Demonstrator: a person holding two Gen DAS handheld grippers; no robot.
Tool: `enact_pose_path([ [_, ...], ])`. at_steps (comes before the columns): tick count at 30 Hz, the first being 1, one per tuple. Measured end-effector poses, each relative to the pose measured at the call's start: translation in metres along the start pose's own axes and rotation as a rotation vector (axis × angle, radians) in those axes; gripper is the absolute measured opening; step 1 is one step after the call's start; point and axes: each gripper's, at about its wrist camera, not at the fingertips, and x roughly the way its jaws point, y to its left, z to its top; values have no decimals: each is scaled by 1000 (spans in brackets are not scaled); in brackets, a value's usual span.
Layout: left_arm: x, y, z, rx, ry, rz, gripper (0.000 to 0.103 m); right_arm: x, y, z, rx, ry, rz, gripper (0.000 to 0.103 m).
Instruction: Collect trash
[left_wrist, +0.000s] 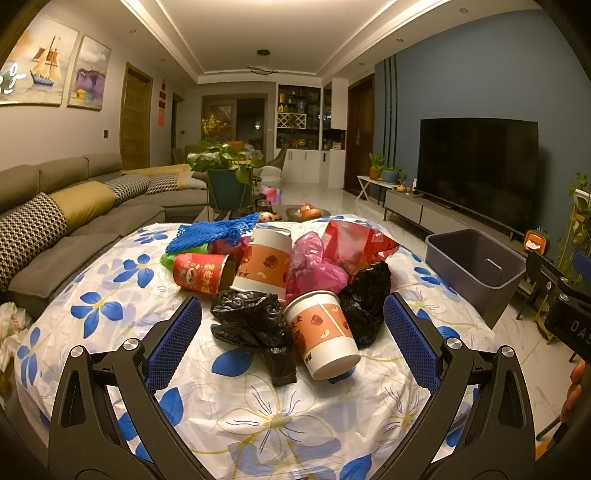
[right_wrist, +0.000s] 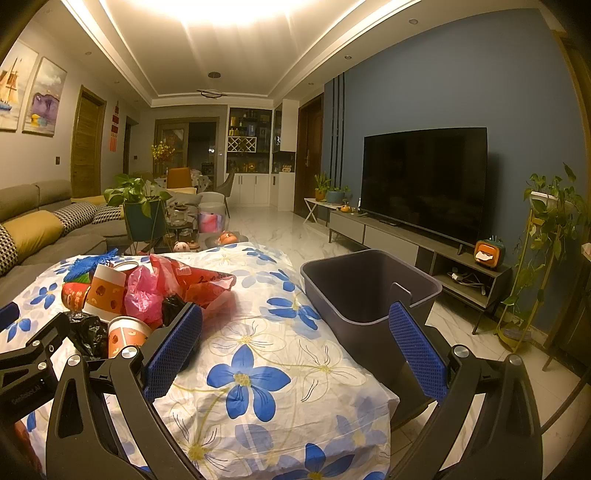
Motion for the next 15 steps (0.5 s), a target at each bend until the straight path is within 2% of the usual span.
enact_pose_path([
  [15,1,2,-2,-1,-1,-1,97,1,-1,0,1,-1,-1,98],
])
